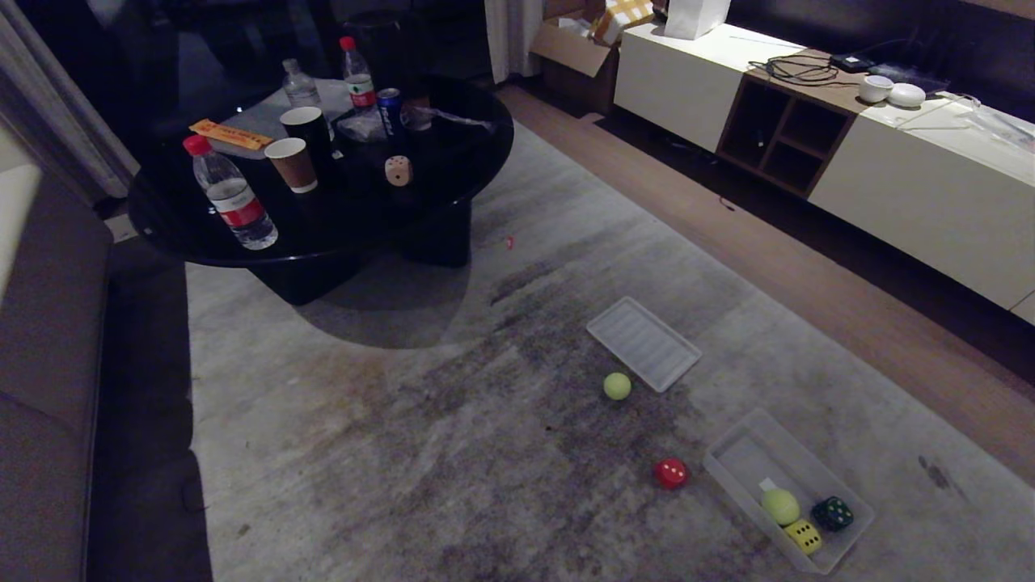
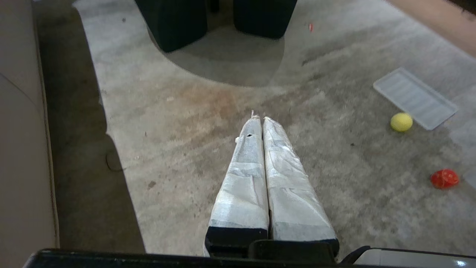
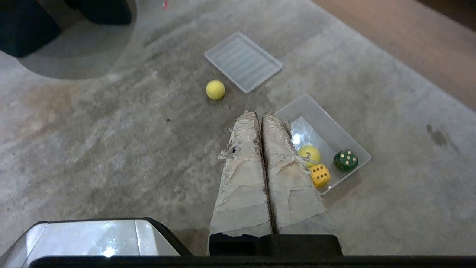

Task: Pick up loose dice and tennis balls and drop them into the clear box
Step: Find toys out of the box

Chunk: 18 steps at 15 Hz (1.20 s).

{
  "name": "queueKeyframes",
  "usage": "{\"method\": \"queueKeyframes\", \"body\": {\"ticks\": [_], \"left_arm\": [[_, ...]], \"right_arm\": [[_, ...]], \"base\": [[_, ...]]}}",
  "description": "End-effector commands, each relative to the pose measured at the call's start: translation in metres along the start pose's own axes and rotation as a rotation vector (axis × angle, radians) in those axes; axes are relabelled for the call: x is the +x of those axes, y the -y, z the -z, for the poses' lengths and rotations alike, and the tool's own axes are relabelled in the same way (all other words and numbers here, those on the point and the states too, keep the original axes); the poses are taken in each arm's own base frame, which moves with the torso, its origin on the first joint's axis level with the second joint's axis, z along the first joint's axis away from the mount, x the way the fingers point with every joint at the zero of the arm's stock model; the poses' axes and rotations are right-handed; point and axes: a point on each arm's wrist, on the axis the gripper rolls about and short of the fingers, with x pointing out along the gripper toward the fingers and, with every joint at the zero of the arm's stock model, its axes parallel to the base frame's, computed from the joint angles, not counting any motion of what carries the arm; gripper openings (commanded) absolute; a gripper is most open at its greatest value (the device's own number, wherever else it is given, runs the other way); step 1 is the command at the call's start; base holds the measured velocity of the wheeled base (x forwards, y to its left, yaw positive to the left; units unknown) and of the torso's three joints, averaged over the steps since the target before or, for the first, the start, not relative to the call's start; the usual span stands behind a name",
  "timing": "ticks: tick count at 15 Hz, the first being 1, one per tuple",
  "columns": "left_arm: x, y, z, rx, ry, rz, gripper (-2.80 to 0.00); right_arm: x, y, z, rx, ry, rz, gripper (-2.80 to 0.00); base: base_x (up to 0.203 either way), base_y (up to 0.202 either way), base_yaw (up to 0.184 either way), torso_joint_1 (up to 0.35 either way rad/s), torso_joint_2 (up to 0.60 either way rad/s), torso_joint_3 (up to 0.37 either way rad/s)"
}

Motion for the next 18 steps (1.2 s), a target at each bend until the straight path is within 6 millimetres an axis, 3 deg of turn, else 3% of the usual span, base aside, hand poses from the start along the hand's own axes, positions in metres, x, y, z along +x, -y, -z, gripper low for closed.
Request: {"method": "queueKeyframes", "body": {"ticks": [1,18], "left_arm": [[0.0002,0.0,0.0004,0.001,-0.003,0.0,-2.8],[0.0002,0.0,0.0004,0.002,-0.003,0.0,-2.8]], "right_arm": [[0.0,0.0,-0.0001,0.001,-0.001,0.0,-2.8],[0.0,0.0,-0.0001,0.001,-0.001,0.0,-2.8]], "base": [[0.0,0.0,0.0,-0.002,0.0,-0.212],[0.0,0.0,0.0,0.002,0.0,-0.198]]}}
